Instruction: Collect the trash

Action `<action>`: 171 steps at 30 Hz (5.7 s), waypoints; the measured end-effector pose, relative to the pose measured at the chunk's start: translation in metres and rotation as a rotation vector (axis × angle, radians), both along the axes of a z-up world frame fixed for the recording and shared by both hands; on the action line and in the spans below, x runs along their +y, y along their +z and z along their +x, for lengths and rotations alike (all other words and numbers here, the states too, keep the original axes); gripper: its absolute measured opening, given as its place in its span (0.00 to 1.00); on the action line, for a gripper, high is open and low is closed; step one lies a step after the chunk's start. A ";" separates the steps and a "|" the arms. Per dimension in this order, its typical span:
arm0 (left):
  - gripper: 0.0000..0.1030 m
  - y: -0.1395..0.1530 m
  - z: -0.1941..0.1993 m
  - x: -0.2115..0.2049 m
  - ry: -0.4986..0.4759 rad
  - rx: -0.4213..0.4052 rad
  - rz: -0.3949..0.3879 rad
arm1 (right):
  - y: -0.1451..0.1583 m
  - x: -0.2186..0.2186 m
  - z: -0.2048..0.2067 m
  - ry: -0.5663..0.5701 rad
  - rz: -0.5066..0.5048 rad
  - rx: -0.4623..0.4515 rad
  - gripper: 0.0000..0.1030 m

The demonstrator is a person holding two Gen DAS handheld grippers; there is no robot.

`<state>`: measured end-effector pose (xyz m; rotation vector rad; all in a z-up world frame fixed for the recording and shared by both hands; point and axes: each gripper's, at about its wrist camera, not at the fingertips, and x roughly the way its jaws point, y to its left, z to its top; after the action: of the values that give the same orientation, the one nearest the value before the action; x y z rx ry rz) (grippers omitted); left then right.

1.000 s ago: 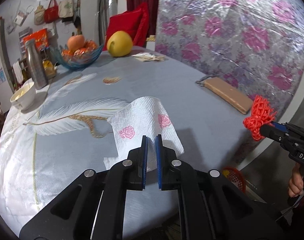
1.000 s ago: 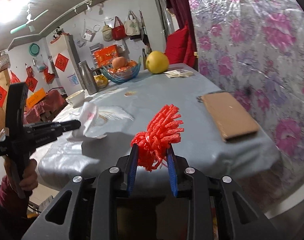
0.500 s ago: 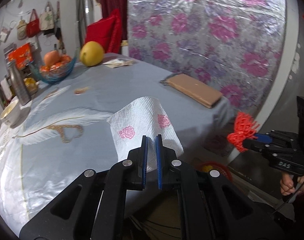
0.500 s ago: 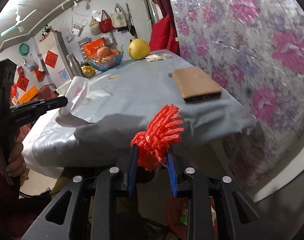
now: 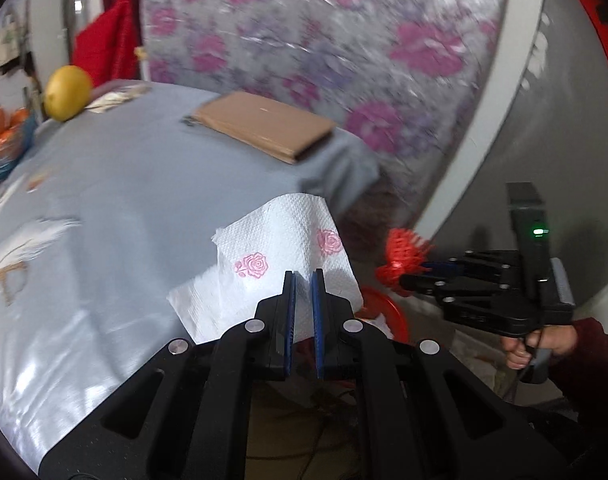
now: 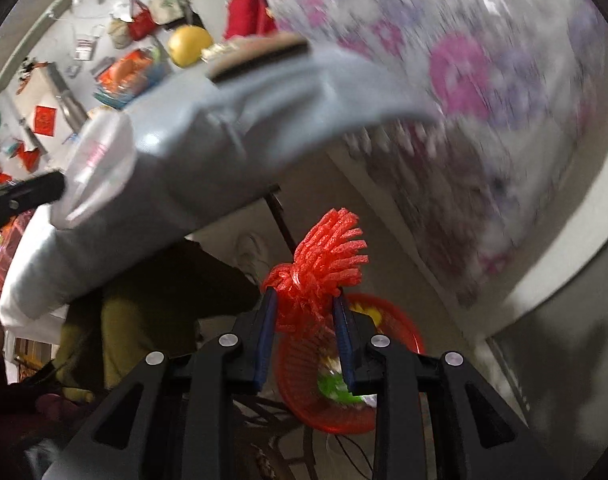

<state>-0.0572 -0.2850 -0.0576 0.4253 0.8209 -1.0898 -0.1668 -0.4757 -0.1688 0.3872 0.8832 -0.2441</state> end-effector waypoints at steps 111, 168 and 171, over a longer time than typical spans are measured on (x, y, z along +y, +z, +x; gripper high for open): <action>0.93 -0.121 -0.057 -0.074 -0.007 -0.051 0.333 | -0.038 -0.002 -0.084 -0.297 0.068 0.189 0.85; 0.93 -0.146 -0.046 -0.077 0.011 -0.058 0.405 | -0.073 0.011 -0.070 -0.259 0.100 0.299 0.93; 0.93 -0.146 -0.046 -0.077 0.012 -0.060 0.404 | -0.073 0.011 -0.070 -0.258 0.099 0.299 0.93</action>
<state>-0.1034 -0.3616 -0.2036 0.7860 0.9911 -0.8934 -0.2363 -0.4649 -0.2414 0.5678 1.1421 -0.5067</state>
